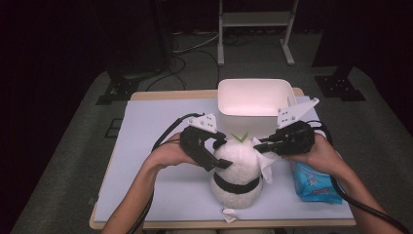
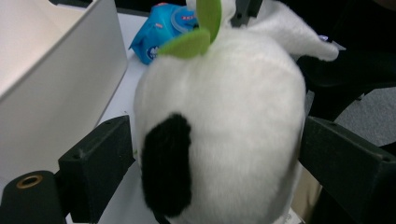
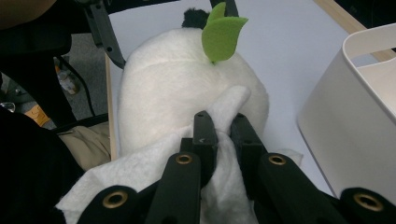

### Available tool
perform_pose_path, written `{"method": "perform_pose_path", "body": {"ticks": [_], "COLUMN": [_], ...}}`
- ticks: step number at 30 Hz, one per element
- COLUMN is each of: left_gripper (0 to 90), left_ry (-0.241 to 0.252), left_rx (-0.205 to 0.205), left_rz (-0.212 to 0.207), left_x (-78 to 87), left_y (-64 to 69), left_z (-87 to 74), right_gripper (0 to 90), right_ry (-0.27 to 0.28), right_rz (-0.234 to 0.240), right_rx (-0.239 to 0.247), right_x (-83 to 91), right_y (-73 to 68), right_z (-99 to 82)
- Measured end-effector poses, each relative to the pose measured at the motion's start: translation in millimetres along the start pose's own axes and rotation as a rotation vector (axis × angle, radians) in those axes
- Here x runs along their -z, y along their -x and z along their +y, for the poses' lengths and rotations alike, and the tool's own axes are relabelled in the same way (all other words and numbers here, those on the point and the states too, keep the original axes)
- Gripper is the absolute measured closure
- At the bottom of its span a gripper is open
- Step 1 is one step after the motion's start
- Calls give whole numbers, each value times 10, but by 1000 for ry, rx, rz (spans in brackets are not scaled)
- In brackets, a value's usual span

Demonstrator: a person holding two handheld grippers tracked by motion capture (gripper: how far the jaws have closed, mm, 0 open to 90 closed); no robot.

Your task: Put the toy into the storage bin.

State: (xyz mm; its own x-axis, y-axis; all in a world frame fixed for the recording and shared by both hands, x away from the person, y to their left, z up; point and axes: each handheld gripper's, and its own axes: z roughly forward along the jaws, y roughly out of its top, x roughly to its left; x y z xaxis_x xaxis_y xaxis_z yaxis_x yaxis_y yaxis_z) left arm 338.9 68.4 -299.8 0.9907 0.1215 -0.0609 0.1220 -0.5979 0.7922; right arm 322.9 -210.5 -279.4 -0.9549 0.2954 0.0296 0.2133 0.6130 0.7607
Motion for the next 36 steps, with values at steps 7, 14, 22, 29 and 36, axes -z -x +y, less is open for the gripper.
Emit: {"method": "perform_pose_path", "body": {"ticks": [7, 14, 22, 29, 36], "left_gripper": [93, 278, 341, 340, 338], "left_ry": [2, 50, 30, 10, 1], "left_rx": [37, 16, -31, -49, -45], "left_rz": [-39, -47, -11, -13, -15], "left_x": [-80, -97, 21, 7, -3], "left_y": [-18, -34, -37, -27, -18], "left_z": [-115, -151, -38, -4, -41], "right_gripper": [823, 822, 822, 822, 822], "right_ry": [-4, 1, 33, 61, 38], "right_rz": [-1, -7, -40, -26, -13], "right_rx": [-7, -16, 0, 24, 37], "right_x": [18, 54, 150, 104, 13], "right_y": [-7, 4, 7, 7, 19], "right_z": [-26, -72, 51, 232, 319]}}
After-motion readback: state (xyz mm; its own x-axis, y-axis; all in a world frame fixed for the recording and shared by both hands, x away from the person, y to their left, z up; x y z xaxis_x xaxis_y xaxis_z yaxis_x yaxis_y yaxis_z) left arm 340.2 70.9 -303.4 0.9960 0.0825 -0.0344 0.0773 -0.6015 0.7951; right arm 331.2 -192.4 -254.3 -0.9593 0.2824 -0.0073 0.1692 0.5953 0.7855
